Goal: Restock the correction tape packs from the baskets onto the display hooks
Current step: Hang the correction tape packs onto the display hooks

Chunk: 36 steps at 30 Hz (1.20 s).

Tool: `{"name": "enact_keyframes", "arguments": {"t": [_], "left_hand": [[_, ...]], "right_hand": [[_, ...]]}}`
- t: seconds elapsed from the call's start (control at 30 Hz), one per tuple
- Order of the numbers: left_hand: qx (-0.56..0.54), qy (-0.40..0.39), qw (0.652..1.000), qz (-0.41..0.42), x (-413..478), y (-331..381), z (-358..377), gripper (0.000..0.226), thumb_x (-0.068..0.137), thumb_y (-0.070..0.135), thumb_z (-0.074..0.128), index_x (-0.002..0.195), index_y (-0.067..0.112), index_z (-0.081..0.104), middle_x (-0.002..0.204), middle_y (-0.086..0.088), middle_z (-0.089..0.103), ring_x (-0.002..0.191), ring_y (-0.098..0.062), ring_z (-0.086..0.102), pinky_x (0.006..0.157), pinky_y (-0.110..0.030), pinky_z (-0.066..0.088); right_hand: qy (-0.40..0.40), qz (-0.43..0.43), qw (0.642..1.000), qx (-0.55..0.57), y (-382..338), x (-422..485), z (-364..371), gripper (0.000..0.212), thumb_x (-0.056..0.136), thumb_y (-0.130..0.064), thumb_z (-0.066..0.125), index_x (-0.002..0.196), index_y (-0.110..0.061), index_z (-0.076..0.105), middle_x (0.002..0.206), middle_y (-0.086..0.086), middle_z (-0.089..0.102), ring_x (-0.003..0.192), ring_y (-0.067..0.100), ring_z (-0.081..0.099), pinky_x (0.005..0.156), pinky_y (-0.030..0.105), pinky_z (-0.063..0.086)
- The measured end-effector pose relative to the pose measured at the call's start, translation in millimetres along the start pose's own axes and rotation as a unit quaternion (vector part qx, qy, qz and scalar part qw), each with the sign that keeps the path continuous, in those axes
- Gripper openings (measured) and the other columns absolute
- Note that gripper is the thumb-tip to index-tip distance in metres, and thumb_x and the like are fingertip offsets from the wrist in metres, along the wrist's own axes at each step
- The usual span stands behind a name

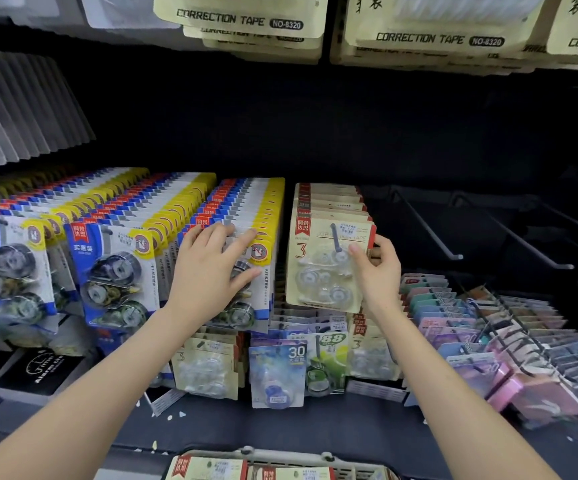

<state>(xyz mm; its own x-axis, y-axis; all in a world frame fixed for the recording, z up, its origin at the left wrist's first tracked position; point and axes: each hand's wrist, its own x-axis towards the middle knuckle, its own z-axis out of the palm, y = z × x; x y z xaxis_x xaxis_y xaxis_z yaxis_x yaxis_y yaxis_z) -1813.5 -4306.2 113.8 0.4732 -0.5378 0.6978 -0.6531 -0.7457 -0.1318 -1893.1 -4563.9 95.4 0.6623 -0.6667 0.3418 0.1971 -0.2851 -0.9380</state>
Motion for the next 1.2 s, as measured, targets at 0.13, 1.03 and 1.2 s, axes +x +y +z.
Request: {"name": "enact_keyframes", "arguments": {"t": [0.13,1.03,1.2], "left_hand": [[0.000,-0.019,1.000,0.003,1,1,-3,0.057,0.089,0.057,0.047,0.126,0.017,0.061,0.109,-0.015,0.063,0.101,-0.035,0.061,0.098,-0.052,0.041],[-0.173,-0.398,0.831,-0.348,-344,61,41,0.101,0.081,0.085,0.036,0.133,0.001,0.053,0.122,-0.022,0.060,0.110,-0.042,0.059,0.094,-0.047,0.048],[-0.196,-0.444,0.752,-0.446,-340,66,38,0.083,0.077,0.054,0.076,0.136,0.008,0.041,0.135,-0.012,0.051,0.125,-0.030,0.049,0.100,-0.037,0.041]], "right_hand": [[0.004,0.008,0.998,-0.057,3,-2,-4,0.039,0.093,-0.036,0.064,0.126,-0.018,0.053,0.092,-0.009,0.057,0.078,0.007,0.055,0.068,0.021,0.044],[-0.280,0.367,0.833,-0.306,197,-275,-56,0.054,0.072,-0.055,0.078,0.106,-0.018,0.056,0.100,-0.005,0.068,0.094,0.017,0.066,0.078,0.032,0.052],[-0.244,0.394,0.851,-0.246,199,-274,-56,0.041,0.069,-0.031,0.087,0.103,-0.019,0.067,0.094,-0.005,0.073,0.087,0.014,0.069,0.078,0.035,0.059]]}}
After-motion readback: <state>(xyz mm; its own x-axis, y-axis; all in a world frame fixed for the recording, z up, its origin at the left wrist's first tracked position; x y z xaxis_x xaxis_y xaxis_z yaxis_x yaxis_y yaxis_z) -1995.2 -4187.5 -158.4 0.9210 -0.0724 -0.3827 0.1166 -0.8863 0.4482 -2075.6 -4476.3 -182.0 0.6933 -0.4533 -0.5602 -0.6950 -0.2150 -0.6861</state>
